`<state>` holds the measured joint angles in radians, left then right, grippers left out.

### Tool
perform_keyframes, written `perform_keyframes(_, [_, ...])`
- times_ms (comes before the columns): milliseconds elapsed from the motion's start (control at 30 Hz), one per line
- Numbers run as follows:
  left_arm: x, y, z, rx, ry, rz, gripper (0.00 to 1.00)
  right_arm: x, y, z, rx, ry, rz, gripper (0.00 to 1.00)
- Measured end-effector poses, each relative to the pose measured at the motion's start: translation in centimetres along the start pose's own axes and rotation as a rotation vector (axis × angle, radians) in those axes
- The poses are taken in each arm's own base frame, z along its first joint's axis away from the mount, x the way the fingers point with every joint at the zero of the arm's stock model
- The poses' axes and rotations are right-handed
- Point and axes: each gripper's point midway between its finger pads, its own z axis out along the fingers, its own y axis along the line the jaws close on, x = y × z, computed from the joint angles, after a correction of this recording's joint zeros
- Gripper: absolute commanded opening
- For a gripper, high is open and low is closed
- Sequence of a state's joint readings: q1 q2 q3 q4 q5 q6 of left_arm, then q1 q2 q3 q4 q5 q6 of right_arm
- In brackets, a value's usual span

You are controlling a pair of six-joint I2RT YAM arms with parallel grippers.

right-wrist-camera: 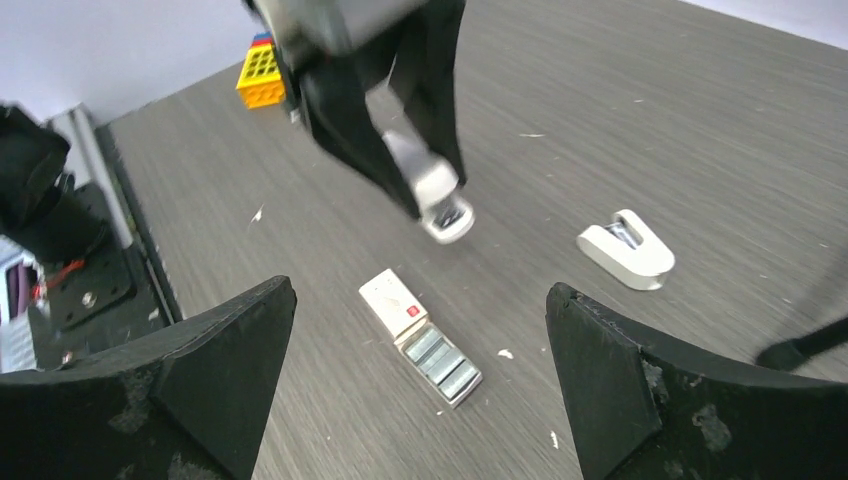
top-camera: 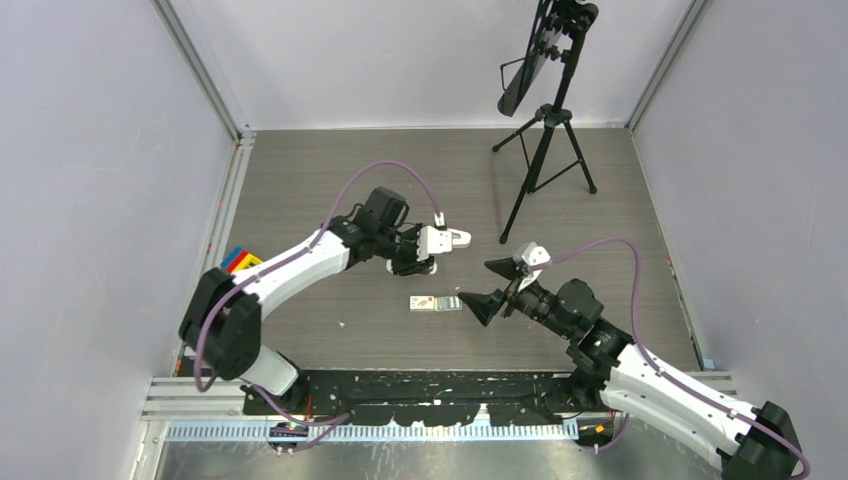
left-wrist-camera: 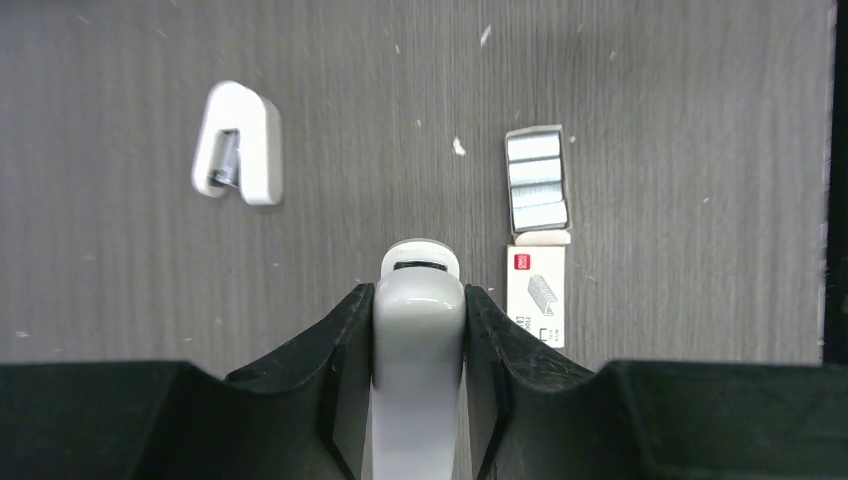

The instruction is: Load the staples into the stapler

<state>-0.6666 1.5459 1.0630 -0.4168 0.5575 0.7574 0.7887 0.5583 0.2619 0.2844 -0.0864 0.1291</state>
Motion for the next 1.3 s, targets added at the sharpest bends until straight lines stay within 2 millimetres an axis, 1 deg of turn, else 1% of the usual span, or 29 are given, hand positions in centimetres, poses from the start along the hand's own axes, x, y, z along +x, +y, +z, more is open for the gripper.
perform_keyframes(67, [-1.7,0.0,-1.4,-0.026,-0.045,0.009,0.00,0.9,0.7,0.2,-0.054,0.012,-0.022,0.99])
perform_keyframes(167, [-4.2,-0.3,-3.6,-0.054,-0.116,0.013,0.00,1.6,1.4,0.6,-0.110,0.028,-0.055,0.99])
perform_keyframes(267, [-5.9,-1.0,-5.0,-0.055,-0.175,0.001,0.00,1.8,2.0,1.0,-0.154,0.027,-0.081,0.98])
perform_keyframes(333, [-6.6,-2.0,-5.8,-0.039,-0.213,-0.019,0.00,1.6,2.5,1.2,-0.184,0.014,-0.097,0.98])
perform_keyframes(467, [-7.4,-3.7,-6.7,0.000,-0.261,-0.050,0.00,1.6,3.2,1.8,-0.237,-0.001,-0.134,0.95])
perform_keyframes(567, [-7.9,-4.7,-7.1,0.030,-0.290,-0.069,0.00,2.3,3.7,2.3,-0.278,0.014,-0.146,0.91])
perform_keyframes(633, [-8.1,-5.1,-7.2,0.046,-0.303,-0.077,0.00,3.1,3.9,2.7,-0.306,0.037,-0.151,0.89])
perform_keyframes(700, [-8.4,-5.5,-7.3,0.064,-0.316,-0.082,0.00,3.4,4.2,3.1,-0.326,0.050,-0.155,0.87])
perform_keyframes(767, [-8.7,-5.8,-7.3,0.078,-0.325,-0.081,0.00,3.2,4.4,3.6,-0.344,0.051,-0.164,0.84])
perform_keyframes(1000, [-9.1,-6.6,-7.2,0.110,-0.338,-0.079,0.00,1.2,5.4,5.4,-0.404,-0.006,-0.179,0.73])
perform_keyframes(1133, [-9.0,-6.8,-7.2,0.116,-0.337,-0.087,0.00,1.0,6.0,5.9,-0.436,-0.014,-0.171,0.65])
perform_keyframes(1300, [-9.0,-6.9,-7.2,0.116,-0.339,-0.090,0.00,1.1,6.4,5.9,-0.463,-0.010,-0.165,0.56])
